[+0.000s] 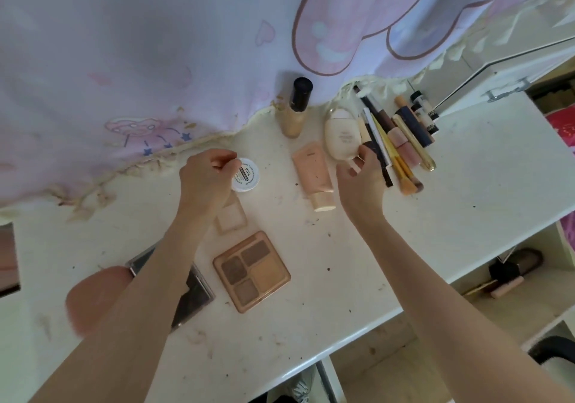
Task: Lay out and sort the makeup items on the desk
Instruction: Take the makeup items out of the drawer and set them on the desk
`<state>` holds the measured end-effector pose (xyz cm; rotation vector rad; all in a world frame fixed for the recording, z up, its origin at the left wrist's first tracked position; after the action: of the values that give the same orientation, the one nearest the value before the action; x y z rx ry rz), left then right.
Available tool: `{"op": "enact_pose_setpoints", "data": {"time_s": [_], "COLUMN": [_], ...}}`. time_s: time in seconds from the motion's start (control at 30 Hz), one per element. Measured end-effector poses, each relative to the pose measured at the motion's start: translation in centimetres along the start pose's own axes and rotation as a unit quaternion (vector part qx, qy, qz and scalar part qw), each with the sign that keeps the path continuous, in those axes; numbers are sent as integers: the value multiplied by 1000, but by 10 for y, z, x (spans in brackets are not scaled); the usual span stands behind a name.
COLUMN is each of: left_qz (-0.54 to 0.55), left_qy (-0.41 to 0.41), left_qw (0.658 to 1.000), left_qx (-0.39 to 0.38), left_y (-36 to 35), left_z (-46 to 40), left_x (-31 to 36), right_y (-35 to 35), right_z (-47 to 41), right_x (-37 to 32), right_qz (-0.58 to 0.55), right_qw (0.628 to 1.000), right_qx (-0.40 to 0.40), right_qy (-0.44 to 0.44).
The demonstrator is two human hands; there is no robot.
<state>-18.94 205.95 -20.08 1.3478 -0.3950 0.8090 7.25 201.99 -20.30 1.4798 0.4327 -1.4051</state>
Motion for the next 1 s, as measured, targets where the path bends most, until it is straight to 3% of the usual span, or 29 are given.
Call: {"op": "enact_pose_setpoints", "data": {"time_s": [0.23,0.4,0.6,0.7,0.8,1.0], "left_qz": [-14,-80,-194,-202,-198,-192], "left_qy": [-54,-132,-191,-249,-341,-458], "left_qw": [998,985,958,945,918,862], "left_qx": [-34,-76,-89,-67,-39,-107], "left_y": [-13,-33,-40,-41,-50,-123], "left_z": [8,22,37,63,102,207], "left_x": [8,22,28,49,82,133], "right_y": [-4,2,6,14,42,146], "right_z": [36,54,65,71,82,103], "right_x": [18,32,45,45,47,82], "right_qz": [134,280,391,385,312,238], "right_qw": [986,939,895,895,927,953], "right_qx": [-67,-87,-144,-169,-147,-37], "right_qy": [71,177,157,149,148,182]}}
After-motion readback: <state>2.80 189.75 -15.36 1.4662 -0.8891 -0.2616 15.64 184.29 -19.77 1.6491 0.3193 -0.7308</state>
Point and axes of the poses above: each hand's wrist, its own z-axis away from the middle knuckle, its own y-axis out of the back of the hand, x = y × z, the point moved 8 cm from there along -z, towards the middle knuckle, and after that the axes turned 12 degrees about -z, right-handed, at the moved point
